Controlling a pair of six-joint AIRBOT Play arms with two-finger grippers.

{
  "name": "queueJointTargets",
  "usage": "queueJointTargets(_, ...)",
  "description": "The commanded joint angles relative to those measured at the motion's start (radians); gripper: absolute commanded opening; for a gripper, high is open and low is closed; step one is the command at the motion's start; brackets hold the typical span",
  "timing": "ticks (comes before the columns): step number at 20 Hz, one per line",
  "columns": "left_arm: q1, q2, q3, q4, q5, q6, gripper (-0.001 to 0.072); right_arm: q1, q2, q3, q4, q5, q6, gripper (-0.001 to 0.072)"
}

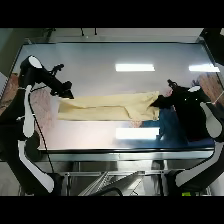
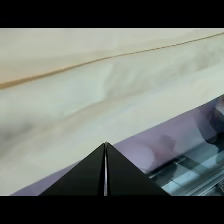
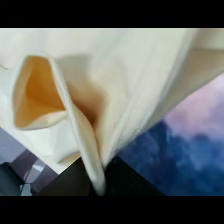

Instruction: Fold the shirts.

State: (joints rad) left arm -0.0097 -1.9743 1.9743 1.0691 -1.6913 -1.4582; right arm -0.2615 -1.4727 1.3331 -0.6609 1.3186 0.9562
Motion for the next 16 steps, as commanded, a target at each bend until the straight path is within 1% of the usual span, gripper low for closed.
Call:
queueJointTargets(1, -0.135, -0.005, 0.001, 0.000, 0.139, 0.000, 0.0014, 0.002, 0.104, 0.058, 0.011, 0.078, 0.014, 0.0017)
queueJointTargets(3, -0.254, -0.028, 0.001, 0.000, 0.224, -0.014, 0.0014, 0.001, 0.177, 0.124, 0.011, 0.154, 0.029, 0.0017)
queueJointTargets(5, -0.383, -0.069, 0.001, 0.003, 0.304, -0.017, 0.0013, 0.002, 0.241, 0.191, 0.011, 0.208, 0.068, 0.0017)
queueJointTargets(8, -0.542, -0.127, 0.001, 0.008, 0.520, -0.029, 0.0014, 0.002, 0.314, 0.258, 0.036, 0.277, 0.090, 0.0017)
queueJointTargets(10, -0.623, -0.163, 0.001, 0.006, 0.661, -0.071, 0.0013, 0.002, 0.353, 0.273, 0.064, 0.303, 0.093, 0.0017)
queueJointTargets(12, -0.685, -0.200, 0.001, -0.032, 0.781, -0.073, 0.0014, 0.002, 0.372, 0.274, 0.077, 0.306, 0.093, 0.0017)
queueJointTargets(14, -0.721, -0.233, 0.002, -0.112, 0.835, -0.072, 0.0014, 0.002, 0.373, 0.273, 0.082, 0.305, 0.099, 0.0017)
queueJointTargets(16, -0.740, -0.241, 0.002, -0.127, 0.843, -0.072, 0.0014, 0.002, 0.364, 0.273, 0.082, 0.305, 0.107, 0.0017)
